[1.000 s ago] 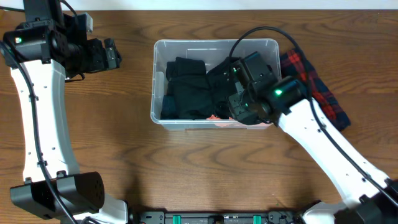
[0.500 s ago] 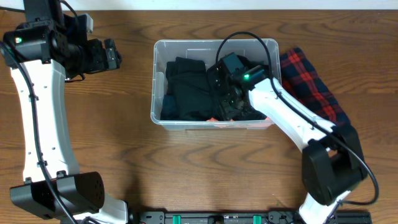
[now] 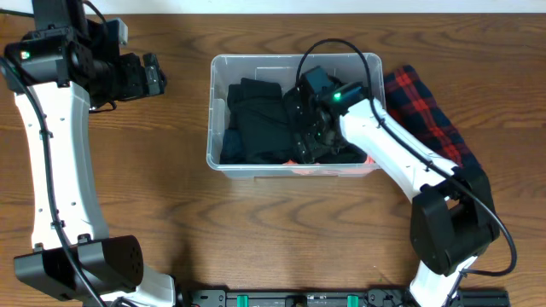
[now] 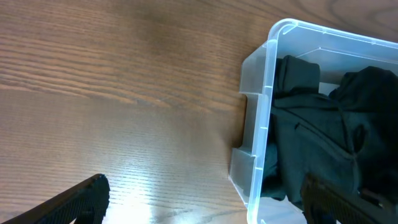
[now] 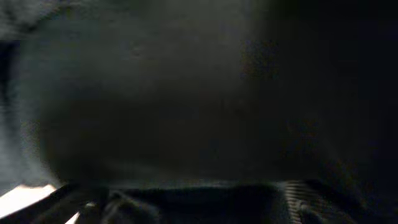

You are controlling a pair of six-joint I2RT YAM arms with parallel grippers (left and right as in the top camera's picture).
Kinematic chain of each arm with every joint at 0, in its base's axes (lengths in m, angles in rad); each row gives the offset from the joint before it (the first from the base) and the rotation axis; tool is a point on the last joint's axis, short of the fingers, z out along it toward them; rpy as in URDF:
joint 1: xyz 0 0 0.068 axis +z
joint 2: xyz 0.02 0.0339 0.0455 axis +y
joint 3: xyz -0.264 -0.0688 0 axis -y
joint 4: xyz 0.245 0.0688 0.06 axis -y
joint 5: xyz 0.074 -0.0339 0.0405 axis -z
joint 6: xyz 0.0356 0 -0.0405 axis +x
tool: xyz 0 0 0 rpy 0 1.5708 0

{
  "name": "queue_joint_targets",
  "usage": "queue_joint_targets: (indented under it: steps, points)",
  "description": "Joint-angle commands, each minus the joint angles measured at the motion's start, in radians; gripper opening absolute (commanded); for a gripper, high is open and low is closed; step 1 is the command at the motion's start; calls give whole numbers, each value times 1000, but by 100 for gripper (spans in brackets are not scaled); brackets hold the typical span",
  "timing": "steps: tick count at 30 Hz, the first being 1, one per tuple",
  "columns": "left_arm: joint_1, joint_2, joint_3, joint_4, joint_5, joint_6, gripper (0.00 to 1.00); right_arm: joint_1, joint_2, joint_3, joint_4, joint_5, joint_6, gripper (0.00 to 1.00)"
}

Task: Pack container
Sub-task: 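Press the black garment into the bin and withdraw right gripper, then grasp the red-and-navy plaid shirt with right gripper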

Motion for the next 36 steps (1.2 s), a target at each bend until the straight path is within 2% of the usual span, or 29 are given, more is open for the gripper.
queue_joint_targets:
  steps: [1, 5, 9, 16, 22, 25, 30, 36]
  points:
    - [2, 8, -6, -2, 13, -9, 98, -32, -42, 117, -29, -94, -42, 98]
    - [2, 8, -6, -2, 12, -8, 98, -90, -108, 241, -90, -97, -79, 99]
    - [2, 8, -6, -2, 12, -8, 98, -178, -186, 276, -111, -97, -147, 99]
    - [2, 8, -6, 0, 12, -8, 98, -473, -211, 267, -187, -100, -317, 99]
    - [2, 8, -6, 1, 12, -8, 98, -739, -114, 261, -170, -159, -380, 99]
    - [2, 8, -6, 1, 12, -4, 98, -829, -40, 261, -133, -182, -441, 93]
    - [2, 8, -6, -11, 12, -1, 98, -891, 93, 261, -110, -239, -552, 93]
    - [2, 8, -6, -14, 12, 0, 98, -893, 227, 261, -66, -250, -608, 93]
